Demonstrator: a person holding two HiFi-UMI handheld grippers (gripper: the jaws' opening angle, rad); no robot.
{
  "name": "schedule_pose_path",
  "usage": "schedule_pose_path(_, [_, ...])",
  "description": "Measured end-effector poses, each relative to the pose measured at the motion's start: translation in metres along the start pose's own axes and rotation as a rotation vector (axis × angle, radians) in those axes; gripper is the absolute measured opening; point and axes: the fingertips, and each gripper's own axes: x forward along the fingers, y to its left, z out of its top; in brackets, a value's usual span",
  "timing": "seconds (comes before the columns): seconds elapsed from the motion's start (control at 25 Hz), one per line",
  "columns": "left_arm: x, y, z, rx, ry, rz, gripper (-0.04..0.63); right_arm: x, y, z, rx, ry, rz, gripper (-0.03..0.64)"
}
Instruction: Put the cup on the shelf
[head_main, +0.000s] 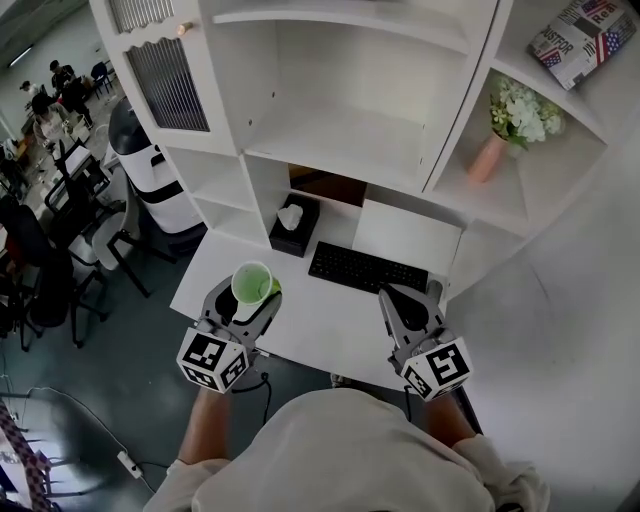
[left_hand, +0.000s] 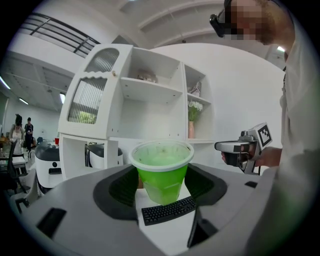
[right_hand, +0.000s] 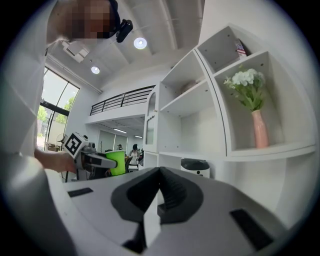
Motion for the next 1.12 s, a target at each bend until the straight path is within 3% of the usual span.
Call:
schedule_pose_path(0.68, [0.088, 0.04, 0.095, 0.093, 0.015, -0.034, 0.29, 0.001, -0.051, -0.02, 0.06, -0.007, -0.069, 0.004])
schedule_pose_path(1.12, [0.141, 0.047, 0.14, 0.133, 0.069, -0.049, 0.29, -0.014, -0.071, -0.029, 0.084, -0.006, -0.124, 0.004])
